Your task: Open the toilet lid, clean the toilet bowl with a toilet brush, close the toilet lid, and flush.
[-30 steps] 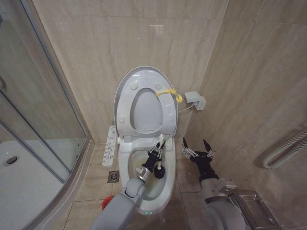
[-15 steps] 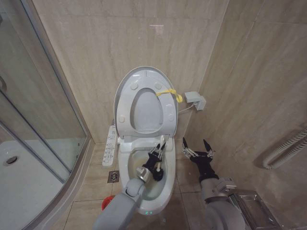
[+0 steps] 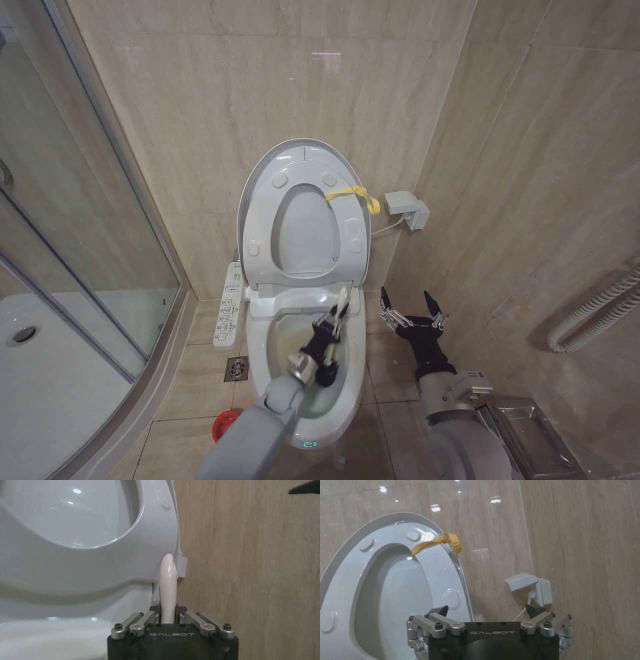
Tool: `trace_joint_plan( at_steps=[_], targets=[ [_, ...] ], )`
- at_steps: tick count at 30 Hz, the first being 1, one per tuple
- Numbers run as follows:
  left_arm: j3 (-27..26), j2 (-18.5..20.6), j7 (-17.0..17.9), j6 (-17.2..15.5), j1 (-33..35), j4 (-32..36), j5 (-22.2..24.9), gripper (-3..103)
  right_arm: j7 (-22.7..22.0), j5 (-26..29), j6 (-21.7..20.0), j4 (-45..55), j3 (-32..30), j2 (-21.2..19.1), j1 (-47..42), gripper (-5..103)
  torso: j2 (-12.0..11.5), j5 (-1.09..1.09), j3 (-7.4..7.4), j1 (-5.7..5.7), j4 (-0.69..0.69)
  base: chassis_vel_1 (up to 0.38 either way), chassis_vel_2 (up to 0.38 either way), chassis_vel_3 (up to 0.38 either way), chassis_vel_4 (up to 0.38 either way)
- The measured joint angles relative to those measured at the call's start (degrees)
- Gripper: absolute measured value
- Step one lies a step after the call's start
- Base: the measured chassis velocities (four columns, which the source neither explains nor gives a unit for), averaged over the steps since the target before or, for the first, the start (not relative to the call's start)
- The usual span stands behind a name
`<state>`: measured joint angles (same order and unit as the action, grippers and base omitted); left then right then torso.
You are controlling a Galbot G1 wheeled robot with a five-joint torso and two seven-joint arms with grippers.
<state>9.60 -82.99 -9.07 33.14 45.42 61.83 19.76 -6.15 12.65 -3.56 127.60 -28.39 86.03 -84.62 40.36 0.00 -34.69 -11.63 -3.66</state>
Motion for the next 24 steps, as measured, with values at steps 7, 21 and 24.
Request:
trace_joint_plan(
  at_steps=[7,21,24],
  targets=[
    [-3.85,3.96,-0.01,0.23,4.46,5.36,-0.61,18,0.0,0.0,0.0,0.0,0.0,0.0,0.0,100,0.0,-0.01,0.0,0.0,-0.02,0.0,0.0,0.0,0.0],
    [-10.55,12.19,0.85,0.21,14.02,14.75,1.35,18,0.0,0.0,0.0,0.0,0.0,0.0,0.0,100,0.01,-0.01,0.0,0.01,-0.01,0.0,0.0,0.0,0.0],
    [-11.22,12.76,0.82,0.43,14.8,15.2,1.42,18,0.0,0.0,0.0,0.0,0.0,0.0,0.0,100,0.0,-0.01,0.0,0.0,-0.02,0.0,0.0,0.0,0.0]
  ],
)
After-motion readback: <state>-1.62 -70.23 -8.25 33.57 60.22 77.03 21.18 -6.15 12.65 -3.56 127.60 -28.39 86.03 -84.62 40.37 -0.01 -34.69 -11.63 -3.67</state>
